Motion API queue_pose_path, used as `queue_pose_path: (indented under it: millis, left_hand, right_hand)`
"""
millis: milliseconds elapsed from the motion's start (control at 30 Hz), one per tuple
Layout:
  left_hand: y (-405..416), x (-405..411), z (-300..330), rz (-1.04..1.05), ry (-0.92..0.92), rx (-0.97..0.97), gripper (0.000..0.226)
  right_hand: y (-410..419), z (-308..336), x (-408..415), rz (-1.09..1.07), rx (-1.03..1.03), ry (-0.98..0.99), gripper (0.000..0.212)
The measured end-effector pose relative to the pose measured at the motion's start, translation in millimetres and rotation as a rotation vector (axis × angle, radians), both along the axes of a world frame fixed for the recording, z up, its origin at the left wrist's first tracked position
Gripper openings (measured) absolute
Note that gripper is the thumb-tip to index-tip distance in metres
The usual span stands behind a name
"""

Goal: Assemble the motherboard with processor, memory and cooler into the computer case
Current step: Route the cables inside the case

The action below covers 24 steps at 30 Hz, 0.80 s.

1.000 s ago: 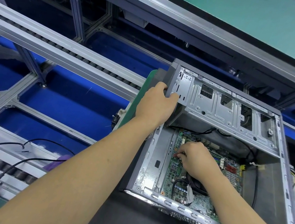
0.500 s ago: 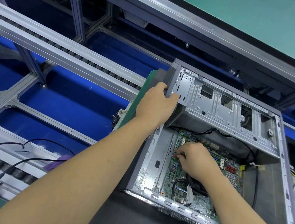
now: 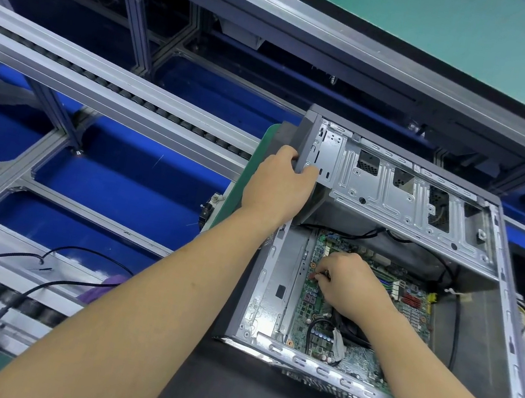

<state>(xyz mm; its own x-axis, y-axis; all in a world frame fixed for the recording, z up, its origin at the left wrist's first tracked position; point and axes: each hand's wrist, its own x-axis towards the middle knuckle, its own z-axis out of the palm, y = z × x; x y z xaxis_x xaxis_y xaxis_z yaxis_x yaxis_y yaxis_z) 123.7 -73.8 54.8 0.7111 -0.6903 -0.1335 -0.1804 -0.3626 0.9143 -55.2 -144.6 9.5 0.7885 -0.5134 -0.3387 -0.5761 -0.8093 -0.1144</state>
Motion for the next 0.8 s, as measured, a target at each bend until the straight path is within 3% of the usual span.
queue_pose_path:
  millis: [800]
  left_hand:
    - [-1.9, 0.8, -2.4, 0.007, -0.029, 0.022, 0.039]
  right_hand:
    - [3.4, -0.3, 6.1, -0.056, -0.001, 0.072, 0.018]
